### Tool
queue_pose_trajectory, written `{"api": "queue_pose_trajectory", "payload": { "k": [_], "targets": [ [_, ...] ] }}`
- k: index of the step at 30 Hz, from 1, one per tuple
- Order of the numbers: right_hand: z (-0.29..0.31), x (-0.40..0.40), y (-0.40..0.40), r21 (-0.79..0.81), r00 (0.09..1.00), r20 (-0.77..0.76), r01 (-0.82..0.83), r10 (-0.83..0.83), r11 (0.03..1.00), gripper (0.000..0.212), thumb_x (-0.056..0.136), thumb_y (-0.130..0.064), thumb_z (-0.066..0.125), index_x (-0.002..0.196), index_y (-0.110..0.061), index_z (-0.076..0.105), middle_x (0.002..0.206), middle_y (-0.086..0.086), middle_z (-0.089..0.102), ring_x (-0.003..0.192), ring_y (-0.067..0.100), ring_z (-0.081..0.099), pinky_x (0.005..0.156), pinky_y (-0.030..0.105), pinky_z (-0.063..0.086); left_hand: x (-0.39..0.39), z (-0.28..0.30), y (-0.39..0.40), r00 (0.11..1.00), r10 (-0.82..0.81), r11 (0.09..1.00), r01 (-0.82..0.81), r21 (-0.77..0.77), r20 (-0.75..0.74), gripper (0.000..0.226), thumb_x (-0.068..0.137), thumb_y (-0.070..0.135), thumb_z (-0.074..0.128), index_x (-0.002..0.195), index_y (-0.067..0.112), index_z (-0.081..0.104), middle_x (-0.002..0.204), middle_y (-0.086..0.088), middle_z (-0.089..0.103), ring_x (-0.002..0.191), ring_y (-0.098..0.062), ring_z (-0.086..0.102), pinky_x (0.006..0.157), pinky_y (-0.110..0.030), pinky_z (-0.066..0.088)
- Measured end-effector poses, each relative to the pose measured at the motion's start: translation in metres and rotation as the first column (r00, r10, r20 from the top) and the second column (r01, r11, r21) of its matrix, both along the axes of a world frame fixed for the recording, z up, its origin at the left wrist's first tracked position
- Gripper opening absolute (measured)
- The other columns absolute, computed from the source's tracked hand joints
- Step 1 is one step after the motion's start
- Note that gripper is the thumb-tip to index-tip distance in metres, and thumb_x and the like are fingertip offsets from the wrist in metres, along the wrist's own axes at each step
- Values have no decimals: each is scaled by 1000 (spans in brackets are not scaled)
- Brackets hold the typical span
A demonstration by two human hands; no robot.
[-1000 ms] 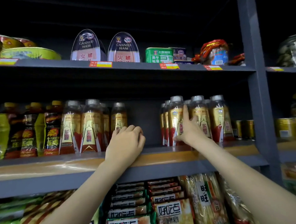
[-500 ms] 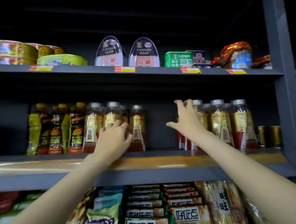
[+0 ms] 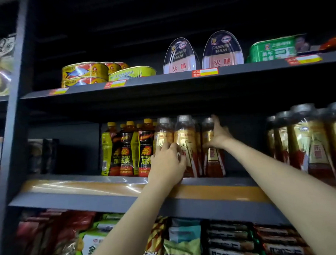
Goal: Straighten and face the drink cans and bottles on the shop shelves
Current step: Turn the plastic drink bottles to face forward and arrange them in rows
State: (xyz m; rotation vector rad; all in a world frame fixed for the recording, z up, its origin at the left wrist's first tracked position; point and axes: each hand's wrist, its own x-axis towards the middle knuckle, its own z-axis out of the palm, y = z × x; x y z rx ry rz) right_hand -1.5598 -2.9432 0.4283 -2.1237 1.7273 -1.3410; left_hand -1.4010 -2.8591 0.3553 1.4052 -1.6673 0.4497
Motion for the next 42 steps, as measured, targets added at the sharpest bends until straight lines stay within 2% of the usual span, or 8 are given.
{"api": "queue_pose_trajectory", "payload": {
  "k": [11,15,18,22,27,35,38,42],
  "targets": [
    [-17,-50,109,-282,982,-7,-184,190,942,106,64,-18,86,144,-33,19,127,4,53,119,22,49,92,31,41,0,-2,1,998,-64,993,64,-95,4,28,94,26,44,116,12,54,118,-5,52,111,-21,46,97,-40,41],
    [-29,-73,147,-453,909,307,-121,282,883,96,64,-17,86,134,-40,25,117,-5,54,103,14,55,82,30,44,-2,4,16,997,-83,982,82,-169,2,24,93,22,47,113,11,56,110,-6,56,99,-21,50,86,-37,44],
    [-26,-85,160,-474,663,602,-151,445,867,90,64,-10,86,125,-45,30,122,-1,53,106,21,59,83,46,55,-12,9,45,960,-267,933,236,-272,-81,20,94,20,48,110,14,59,96,-1,59,75,-13,51,63,-25,41],
    [-20,-92,177,-451,348,771,-292,533,844,77,75,-4,76,127,-36,29,121,8,54,103,30,63,67,41,56,-48,8,94,600,-651,706,704,-80,-464,35,85,43,57,116,28,48,100,16,56,91,1,56,68,-11,43],
    [-25,-95,191,-370,284,797,-465,532,804,73,75,-6,70,131,-33,31,118,13,54,100,35,63,69,47,57,-68,7,109,-15,-602,367,883,-293,-798,73,58,30,77,120,18,42,119,-14,57,99,-24,67,77,-30,58],
    [-27,-98,203,-195,204,905,-581,374,790,49,76,-17,72,121,-12,53,116,25,59,97,42,65,61,47,59,-46,24,114,499,-820,550,823,-145,-279,72,69,11,80,121,44,41,124,20,45,109,-5,54,80,-22,55],
    [-28,-92,200,-246,234,886,-496,401,833,60,71,-15,75,126,-13,50,118,20,59,95,38,66,62,46,60,-48,23,117,423,-792,520,845,-126,-440,68,72,18,78,125,38,42,121,15,49,106,-9,58,86,-31,55],
    [-29,-91,205,-303,399,786,-417,472,857,72,71,-12,75,132,-20,39,113,13,62,94,33,68,66,43,60,-51,20,116,35,-537,338,924,-178,-843,66,64,28,76,122,17,47,112,-12,63,98,-26,67,88,-42,54]
  ]
}}
